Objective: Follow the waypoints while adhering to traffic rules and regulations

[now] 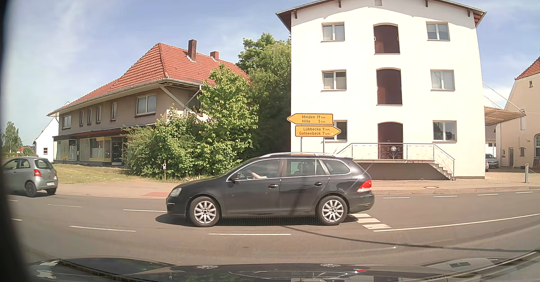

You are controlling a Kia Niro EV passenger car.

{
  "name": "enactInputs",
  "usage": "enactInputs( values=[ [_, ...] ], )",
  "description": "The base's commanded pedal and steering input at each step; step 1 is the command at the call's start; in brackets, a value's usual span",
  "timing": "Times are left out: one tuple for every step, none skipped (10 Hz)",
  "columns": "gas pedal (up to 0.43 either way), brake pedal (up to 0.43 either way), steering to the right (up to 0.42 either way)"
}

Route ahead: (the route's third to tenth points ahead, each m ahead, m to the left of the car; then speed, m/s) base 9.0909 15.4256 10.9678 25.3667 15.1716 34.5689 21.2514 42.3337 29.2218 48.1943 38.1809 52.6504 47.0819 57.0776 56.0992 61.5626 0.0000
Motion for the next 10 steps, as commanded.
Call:
enactInputs(
  values=[
    [0.000, 0.195, 0.017],
    [0.000, 0.195, 0.017],
    [0.000, 0.195, 0.017],
    [0.000, 0.195, 0.017],
    [0.000, 0.189, 0.017],
    [0.000, 0.195, 0.017],
    [0.000, 0.189, 0.017],
    [0.000, 0.195, 0.017],
    [0.000, 0.195, 0.017],
    [0.000, 0.195, 0.017]
  ],
)
